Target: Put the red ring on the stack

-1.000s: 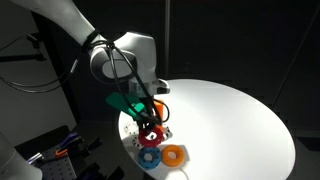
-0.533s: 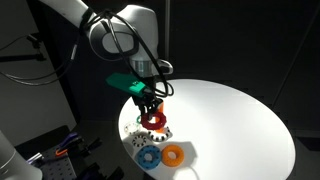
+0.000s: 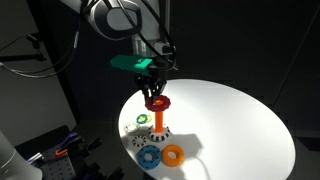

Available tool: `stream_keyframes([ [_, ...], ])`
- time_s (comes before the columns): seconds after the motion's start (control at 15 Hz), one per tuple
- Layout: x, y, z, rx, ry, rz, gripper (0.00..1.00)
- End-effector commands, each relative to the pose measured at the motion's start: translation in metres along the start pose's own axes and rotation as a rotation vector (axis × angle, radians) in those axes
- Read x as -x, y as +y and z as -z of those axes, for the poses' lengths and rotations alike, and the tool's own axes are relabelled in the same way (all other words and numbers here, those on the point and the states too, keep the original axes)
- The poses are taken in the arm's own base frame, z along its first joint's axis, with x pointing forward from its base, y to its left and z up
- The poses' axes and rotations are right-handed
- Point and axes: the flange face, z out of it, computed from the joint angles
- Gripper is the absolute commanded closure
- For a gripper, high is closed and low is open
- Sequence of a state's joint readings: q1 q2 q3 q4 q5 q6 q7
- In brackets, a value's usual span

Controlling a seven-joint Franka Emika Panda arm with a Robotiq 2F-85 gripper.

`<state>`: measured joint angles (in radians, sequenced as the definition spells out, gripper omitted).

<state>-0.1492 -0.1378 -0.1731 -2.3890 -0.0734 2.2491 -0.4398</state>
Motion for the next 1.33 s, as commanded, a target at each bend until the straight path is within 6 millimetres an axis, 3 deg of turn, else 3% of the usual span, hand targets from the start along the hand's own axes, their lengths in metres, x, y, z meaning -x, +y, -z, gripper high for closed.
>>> stream_keyframes([
  [0.0,-0.025,-0.004,0.013,0.008,-0.013,-0.01,0.89],
  [0.33,-0.054,-0.011,0.014,0.022,-0.029,0.0,0.89],
  [0.6,-0.069,-0.015,0.002,0.013,-0.07,0.013,0.89],
  [1.27,-0.07,-0.029,-0.004,-0.006,-0.153,0.044,0.89],
])
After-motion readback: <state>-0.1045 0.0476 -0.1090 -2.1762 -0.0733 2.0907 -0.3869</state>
